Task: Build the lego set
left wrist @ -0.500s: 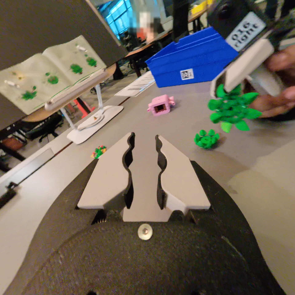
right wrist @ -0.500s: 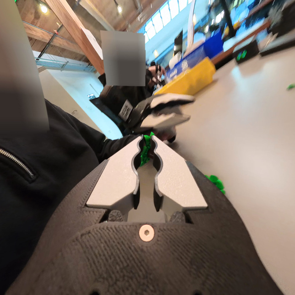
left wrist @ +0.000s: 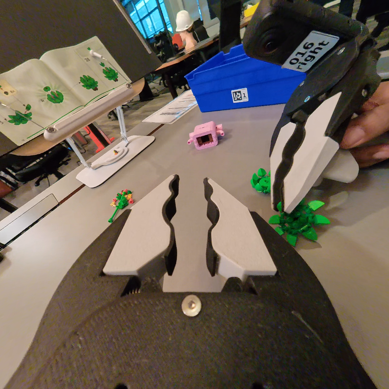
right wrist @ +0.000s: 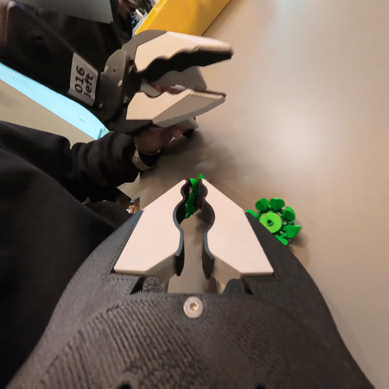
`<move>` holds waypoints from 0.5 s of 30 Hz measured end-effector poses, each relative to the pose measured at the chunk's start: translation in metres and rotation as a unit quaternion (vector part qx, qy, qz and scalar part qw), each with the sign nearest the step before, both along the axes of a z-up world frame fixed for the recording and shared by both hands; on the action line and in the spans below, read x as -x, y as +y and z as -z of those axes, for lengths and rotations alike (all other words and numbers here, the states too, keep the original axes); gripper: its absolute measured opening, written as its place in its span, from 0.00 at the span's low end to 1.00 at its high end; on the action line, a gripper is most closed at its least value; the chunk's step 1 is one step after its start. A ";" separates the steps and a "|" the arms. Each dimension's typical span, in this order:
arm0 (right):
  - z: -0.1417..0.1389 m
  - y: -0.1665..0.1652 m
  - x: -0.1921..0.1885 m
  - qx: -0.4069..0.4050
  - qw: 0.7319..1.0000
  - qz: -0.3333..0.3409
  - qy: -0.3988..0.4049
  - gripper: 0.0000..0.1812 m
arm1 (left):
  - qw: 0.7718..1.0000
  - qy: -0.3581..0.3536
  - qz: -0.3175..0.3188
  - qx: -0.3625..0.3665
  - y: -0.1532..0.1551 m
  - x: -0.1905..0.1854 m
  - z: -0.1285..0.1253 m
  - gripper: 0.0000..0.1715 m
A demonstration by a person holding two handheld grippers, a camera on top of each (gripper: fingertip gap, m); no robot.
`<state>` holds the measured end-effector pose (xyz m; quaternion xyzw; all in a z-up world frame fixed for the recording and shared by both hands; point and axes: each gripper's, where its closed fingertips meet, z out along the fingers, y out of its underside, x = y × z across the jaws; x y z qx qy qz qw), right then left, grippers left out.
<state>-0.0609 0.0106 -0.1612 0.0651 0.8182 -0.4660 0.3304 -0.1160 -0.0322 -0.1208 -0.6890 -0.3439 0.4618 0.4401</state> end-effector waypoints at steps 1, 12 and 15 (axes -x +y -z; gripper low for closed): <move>0.000 0.000 0.001 0.001 1.000 0.003 -0.003 0.03 | 1.000 0.000 0.003 0.004 0.001 0.000 0.001 0.13; 0.009 0.009 0.017 -0.031 0.999 0.023 -0.010 0.03 | 0.998 -0.010 0.031 0.044 0.015 -0.003 0.009 0.11; 0.011 0.014 0.022 -0.036 0.999 0.027 -0.008 0.03 | 0.998 -0.011 0.035 0.058 0.018 -0.004 0.012 0.10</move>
